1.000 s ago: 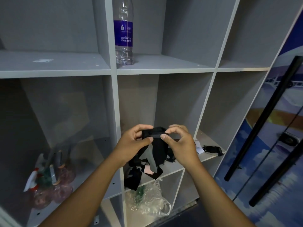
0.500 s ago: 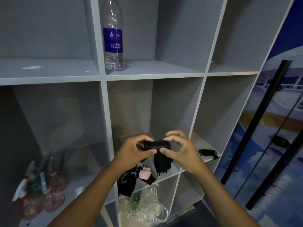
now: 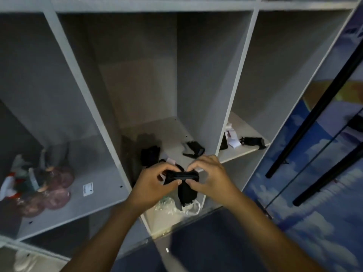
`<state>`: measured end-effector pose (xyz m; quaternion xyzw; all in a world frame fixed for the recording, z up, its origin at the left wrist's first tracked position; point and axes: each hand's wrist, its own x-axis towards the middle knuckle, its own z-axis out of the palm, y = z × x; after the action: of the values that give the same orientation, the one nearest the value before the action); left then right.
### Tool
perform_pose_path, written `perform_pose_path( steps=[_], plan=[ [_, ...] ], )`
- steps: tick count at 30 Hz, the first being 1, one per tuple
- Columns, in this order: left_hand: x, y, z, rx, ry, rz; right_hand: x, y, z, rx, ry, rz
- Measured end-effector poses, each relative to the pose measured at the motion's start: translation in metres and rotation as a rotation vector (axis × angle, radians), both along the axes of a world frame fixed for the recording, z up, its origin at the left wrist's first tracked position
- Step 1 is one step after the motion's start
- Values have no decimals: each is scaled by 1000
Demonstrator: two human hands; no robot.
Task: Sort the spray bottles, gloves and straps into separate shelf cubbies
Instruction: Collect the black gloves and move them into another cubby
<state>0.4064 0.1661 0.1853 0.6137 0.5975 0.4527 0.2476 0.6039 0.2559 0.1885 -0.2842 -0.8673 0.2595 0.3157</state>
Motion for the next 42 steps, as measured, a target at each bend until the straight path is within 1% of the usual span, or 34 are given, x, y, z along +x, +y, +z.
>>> perform_pose_path(
  steps=[2, 5, 8, 11, 17, 21, 24, 27, 31, 34, 37, 39, 41, 42],
  plan=[
    [2, 0, -29, -65, -28, 6, 1, 1, -28, -50, -39, 20],
    [3, 7, -65, -106, -30, 19, 1, 8, -61, -93, -104, 44],
    [-1, 18, -88, -162, -64, 13, -4, 15, -82, -136, -155, 20],
    [-10, 36, -103, -189, -84, -39, -11, 28, -94, -183, -154, -19],
    [-27, 81, -121, -193, -36, -65, -22, 71, -105, -217, -181, -12],
    [-40, 113, -135, -122, -28, -20, -30, 115, -116, -195, -181, 8],
    [-47, 139, -148, -110, -29, 52, -38, 153, -126, -166, -211, 3],
    [-48, 167, -164, -132, -68, 123, -46, 191, -139, -207, -230, 61],
    [-49, 190, -182, -158, -83, 168, -56, 221, -158, -310, -309, 60],
    [-50, 198, -187, -137, -85, 213, -64, 243, -174, -319, -370, 62],
    [-52, 198, -182, -141, -98, 241, -74, 258, -179, -232, -413, 85],
    [-56, 195, -179, -147, -138, 264, -83, 264, -179, -210, -444, 101],
    [-64, 187, -173, -147, -159, 286, -89, 268, -171, -236, -478, 114],
    [-69, 182, -171, -144, -147, 296, -89, 270, -166, -260, -465, 129]
  ],
)
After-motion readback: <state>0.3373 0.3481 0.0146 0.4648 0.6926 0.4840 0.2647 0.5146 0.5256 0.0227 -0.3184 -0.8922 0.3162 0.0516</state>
